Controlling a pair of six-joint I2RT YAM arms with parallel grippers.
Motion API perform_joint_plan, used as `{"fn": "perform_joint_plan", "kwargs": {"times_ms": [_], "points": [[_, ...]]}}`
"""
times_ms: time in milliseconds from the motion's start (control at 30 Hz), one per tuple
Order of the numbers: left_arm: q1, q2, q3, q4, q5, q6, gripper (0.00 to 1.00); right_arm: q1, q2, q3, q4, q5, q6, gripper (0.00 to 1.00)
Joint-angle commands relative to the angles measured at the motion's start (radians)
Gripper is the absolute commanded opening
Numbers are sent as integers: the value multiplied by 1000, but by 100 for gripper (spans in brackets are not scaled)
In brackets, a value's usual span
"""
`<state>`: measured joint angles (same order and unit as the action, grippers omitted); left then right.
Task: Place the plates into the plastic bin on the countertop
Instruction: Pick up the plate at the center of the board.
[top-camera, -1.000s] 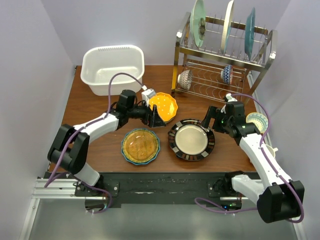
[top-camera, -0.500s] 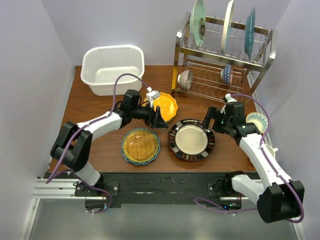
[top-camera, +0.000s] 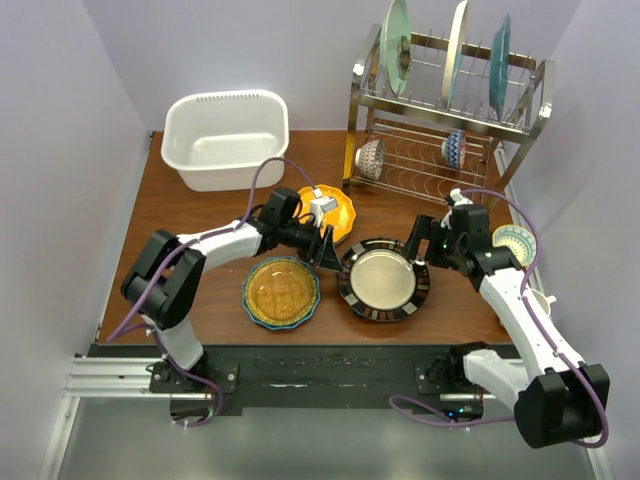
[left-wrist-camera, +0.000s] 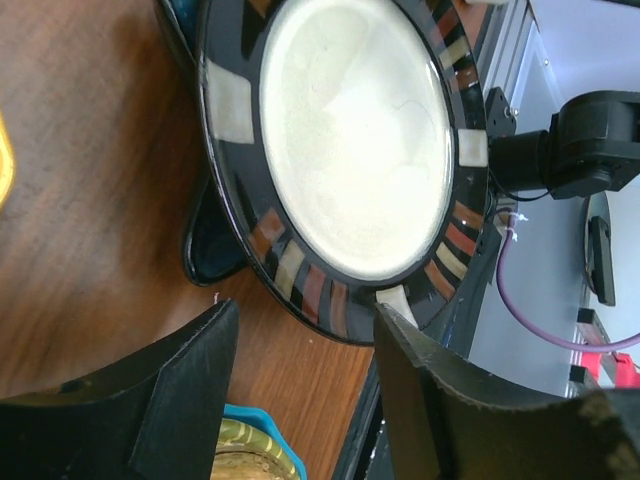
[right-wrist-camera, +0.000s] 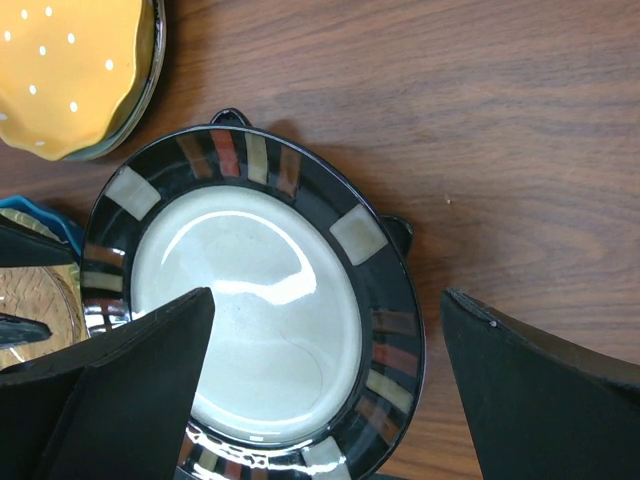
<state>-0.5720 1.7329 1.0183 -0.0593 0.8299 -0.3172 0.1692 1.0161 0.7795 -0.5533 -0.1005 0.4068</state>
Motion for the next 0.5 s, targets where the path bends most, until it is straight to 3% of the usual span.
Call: {"fn": "perform_joint_plan", "kwargs": {"times_ms": [0,467], "points": [[-20,16,48,-7,12,18,59,0,-27,1,-5,-27,-3,99],[-51,76,59,24,26,0,39,-2,-34,-2,-7,-28,-2,99]]}}
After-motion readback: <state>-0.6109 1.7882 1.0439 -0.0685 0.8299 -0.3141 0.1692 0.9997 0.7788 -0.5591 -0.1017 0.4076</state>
